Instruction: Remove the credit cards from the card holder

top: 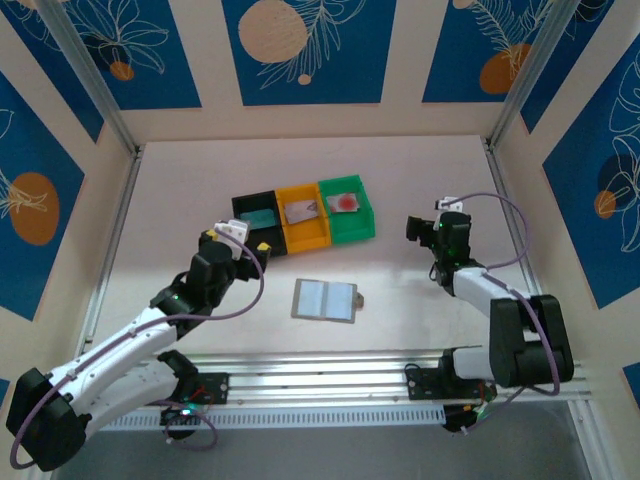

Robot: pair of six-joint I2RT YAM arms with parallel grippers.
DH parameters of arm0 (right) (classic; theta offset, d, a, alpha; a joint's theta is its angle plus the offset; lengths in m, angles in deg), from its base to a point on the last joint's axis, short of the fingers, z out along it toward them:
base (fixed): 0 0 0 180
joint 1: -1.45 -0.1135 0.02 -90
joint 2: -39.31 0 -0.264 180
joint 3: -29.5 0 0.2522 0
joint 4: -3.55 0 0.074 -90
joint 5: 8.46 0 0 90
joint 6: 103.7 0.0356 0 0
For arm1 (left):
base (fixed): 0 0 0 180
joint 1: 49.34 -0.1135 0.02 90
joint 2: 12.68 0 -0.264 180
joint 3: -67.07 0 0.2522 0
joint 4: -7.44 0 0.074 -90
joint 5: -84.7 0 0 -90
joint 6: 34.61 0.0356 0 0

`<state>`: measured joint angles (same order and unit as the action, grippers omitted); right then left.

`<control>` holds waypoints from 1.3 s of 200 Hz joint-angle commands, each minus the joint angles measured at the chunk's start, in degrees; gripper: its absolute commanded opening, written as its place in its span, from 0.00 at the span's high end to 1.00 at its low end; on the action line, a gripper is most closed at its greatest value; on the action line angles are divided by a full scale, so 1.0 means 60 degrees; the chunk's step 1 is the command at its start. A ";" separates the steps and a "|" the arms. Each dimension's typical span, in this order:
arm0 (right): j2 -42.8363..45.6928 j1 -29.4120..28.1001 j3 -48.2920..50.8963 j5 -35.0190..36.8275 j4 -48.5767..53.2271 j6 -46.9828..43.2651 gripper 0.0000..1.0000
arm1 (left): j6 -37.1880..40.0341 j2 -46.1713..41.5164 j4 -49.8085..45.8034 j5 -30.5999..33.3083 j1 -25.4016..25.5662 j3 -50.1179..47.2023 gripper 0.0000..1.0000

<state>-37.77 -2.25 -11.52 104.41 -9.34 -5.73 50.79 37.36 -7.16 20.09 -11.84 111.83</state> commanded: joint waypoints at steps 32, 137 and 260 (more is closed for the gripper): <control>-0.1301 0.0292 0.0413 -0.1125 -0.2708 -0.0013 0.01 | -0.0157 -0.0174 0.0461 0.0192 -0.0083 -0.0326 0.00; -0.1720 0.0517 0.0592 -0.2795 -0.3354 -0.0441 0.01 | 0.0628 -0.1027 0.1431 0.1891 -0.0161 -0.1691 0.00; -0.1699 0.0543 0.0593 -0.2829 -0.3321 -0.0431 0.01 | -0.0546 0.1062 0.2967 0.2022 -0.3789 -0.1798 0.00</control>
<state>-47.61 1.05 -8.51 88.54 -27.73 -7.46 48.39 39.96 3.73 32.33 -31.78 101.93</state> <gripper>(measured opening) 0.990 0.996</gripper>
